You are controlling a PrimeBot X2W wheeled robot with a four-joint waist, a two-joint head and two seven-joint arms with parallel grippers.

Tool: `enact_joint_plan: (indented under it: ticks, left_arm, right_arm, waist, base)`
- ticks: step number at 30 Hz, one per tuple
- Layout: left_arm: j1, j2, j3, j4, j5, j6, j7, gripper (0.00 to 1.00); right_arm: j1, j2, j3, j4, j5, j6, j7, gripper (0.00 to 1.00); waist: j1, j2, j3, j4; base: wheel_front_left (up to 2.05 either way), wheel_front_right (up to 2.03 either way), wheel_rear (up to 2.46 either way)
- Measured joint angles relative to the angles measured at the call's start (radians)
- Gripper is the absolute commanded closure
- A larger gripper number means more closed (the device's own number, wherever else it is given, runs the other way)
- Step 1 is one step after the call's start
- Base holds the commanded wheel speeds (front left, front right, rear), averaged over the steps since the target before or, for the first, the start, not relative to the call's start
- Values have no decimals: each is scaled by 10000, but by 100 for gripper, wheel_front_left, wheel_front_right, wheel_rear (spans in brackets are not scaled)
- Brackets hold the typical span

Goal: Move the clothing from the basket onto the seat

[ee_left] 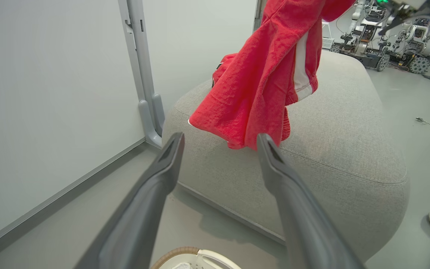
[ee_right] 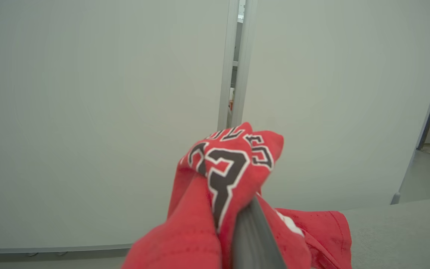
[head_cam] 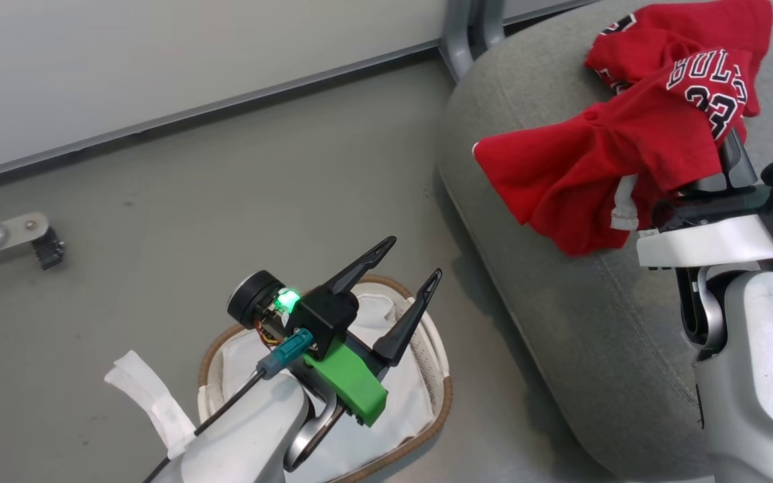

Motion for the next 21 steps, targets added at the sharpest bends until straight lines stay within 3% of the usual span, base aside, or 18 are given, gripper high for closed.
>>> enact_joint_plan:
  ticks: [11,16,21]
  left_arm:
    - [-606,407,-663,84,-102,0,0,0]
    - [-801,443,-696,73,-134,0,0,0]
    - [-1016,416,-558,15,-81,0,0,0]
  right_arm:
    - [232,-13,-671,-46,468,0,0,100]
    - [168,-2,-665,190,345,0,0,100]
    - [-741,-6,-642,454,-278,0,-2,100]
  waist:
    - [0,0,854,-1831]
    - [0,0,1395,-2095]
    - [0,0,1788,-1905]
  base:
    - [0,0,0]
    - [0,0,0]
    - [0,0,0]
